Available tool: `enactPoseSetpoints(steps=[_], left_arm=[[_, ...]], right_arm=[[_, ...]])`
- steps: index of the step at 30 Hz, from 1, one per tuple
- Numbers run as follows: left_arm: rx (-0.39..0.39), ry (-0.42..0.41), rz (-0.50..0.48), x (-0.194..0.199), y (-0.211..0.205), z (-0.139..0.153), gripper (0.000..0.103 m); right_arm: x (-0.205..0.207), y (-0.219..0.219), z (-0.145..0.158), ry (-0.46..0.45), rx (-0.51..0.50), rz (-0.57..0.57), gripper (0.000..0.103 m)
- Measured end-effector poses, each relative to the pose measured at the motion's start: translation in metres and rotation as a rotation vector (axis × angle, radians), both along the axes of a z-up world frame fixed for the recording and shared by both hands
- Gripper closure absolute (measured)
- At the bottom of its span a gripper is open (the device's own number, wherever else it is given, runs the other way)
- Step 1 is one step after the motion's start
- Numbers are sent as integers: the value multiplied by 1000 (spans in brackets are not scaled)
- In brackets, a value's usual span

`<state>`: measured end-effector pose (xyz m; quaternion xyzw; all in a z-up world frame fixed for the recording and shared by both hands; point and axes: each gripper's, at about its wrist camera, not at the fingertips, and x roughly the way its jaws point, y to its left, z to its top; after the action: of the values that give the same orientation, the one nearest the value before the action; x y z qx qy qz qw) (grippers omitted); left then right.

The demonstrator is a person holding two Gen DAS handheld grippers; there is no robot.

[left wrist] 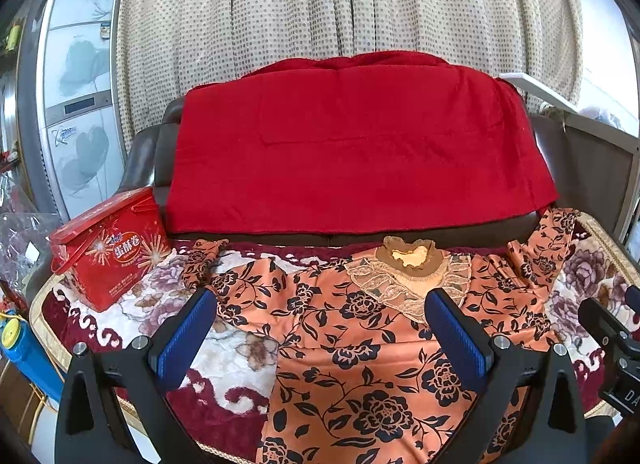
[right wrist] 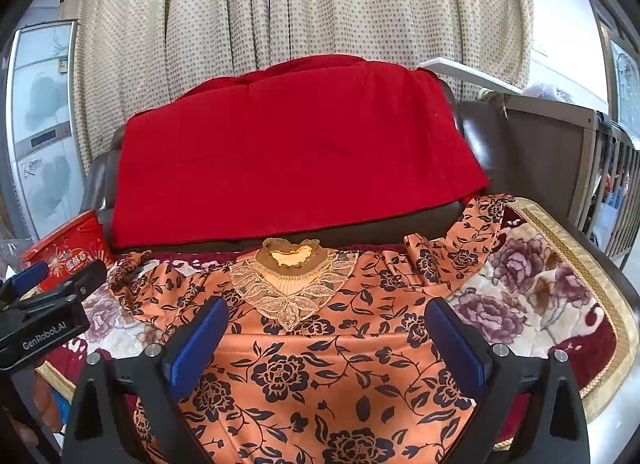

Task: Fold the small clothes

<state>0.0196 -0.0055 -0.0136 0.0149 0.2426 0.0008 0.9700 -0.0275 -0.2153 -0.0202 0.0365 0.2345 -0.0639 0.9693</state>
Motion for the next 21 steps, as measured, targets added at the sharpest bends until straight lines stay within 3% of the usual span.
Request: enactPoseSetpoints(steps=[12,21], left_arm=[[9,32,-8,22,-13,-7,0],[42,50,-12,36,-19,-11,0]], right_arm=[[26,-15,-8,46,54,-10,3],[41,-21,-9,19,52,-15,3]])
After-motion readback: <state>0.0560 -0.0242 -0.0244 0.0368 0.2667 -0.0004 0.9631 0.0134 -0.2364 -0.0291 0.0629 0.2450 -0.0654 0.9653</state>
